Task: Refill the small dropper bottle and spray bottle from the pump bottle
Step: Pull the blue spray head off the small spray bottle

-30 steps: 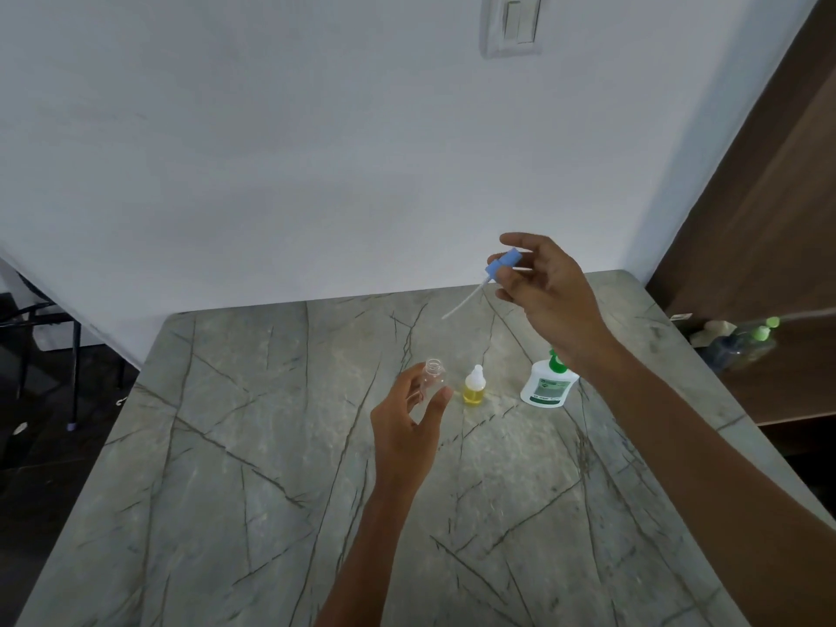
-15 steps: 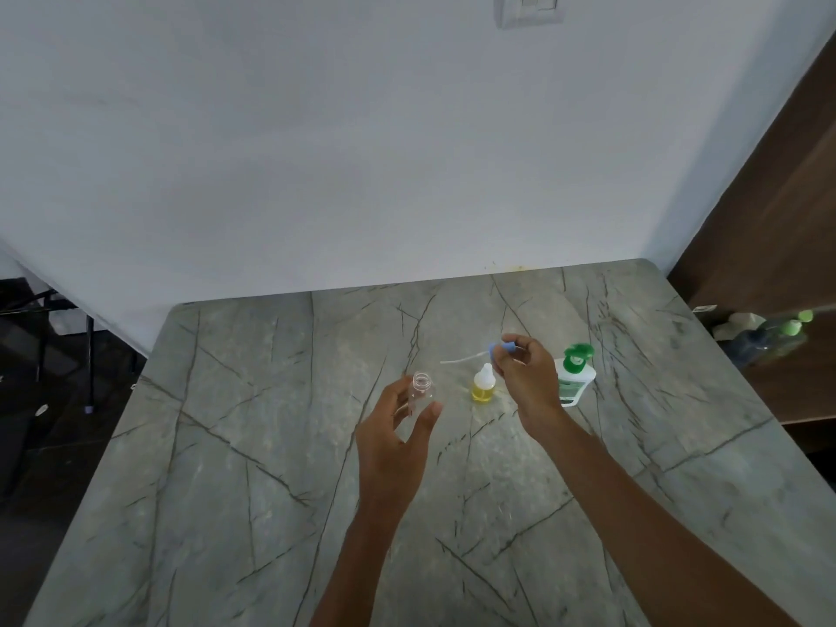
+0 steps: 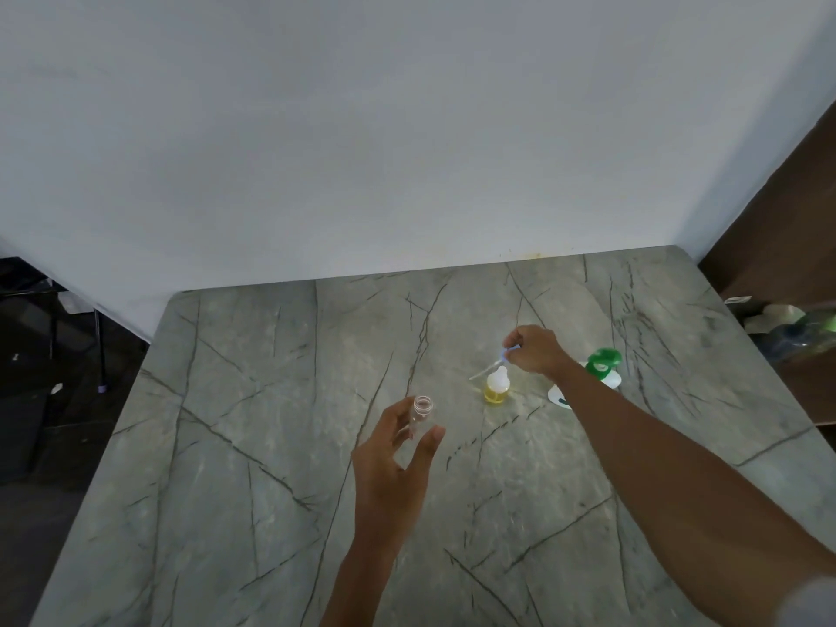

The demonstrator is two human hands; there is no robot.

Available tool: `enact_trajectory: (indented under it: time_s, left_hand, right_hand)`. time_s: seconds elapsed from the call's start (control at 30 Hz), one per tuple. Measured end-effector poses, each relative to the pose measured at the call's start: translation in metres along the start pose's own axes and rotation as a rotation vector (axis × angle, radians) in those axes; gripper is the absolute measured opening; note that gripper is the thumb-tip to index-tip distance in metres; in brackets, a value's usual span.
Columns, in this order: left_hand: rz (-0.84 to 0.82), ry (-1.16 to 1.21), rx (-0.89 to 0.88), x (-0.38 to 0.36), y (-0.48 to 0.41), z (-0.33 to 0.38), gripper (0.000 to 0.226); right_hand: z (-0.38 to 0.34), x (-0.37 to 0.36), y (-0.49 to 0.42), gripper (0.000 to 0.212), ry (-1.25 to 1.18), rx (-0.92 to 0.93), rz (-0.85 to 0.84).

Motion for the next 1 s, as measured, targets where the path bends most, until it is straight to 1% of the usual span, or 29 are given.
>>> enact_trajectory:
  time_s: [0.13,0.27,0.43,0.53,0.7,0.93,1.0]
  left_hand:
    - [-0.002,0.014,0.017,-0.007,-0.003,-0.003,0.045]
    - [0.000,0.015,0.059,-0.016,-0.005,-0.008,0.043]
    - [-0.005,0.017,0.097,-0.025,-0.002,-0.009,0.042]
    - [-0.015,0.005,0.114,-0.031,-0.002,-0.009,0.040]
    - [-0.024,-0.013,0.111,-0.038,-0.001,-0.001,0.037]
    - [0.006,-0.026,0.109,-0.038,0.008,0.009,0.041]
    - [0.017,-0.032,0.103,-0.038,0.011,0.011,0.042]
  right_hand:
    - [0.014,-0.012,-0.015,0.019,0.100,-0.029,-0.132]
    - [0.026,-0.018,-0.023,0.019,0.129,-0.040,-0.193]
    - [0.043,-0.031,-0.019,0.019,0.184,0.037,-0.215]
    - [0.053,-0.036,-0.018,0.020,0.191,0.071,-0.200]
    - [0.058,-0.040,-0.015,0.034,0.264,0.139,-0.204]
    - [0.064,-0.042,-0.013,0.043,0.343,0.114,-0.255]
    - [0.060,-0.039,-0.012,0.047,0.360,0.102,-0.241]
Point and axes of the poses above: each hand's wrist, its own y-axis away from the middle knuckle, its own x-axis out of the back of the hand, z = x × y, the point moved 4 cm from there along -y, towards the middle knuckle, and after that the axes turned 12 degrees about -y, right-handed, at the moved point
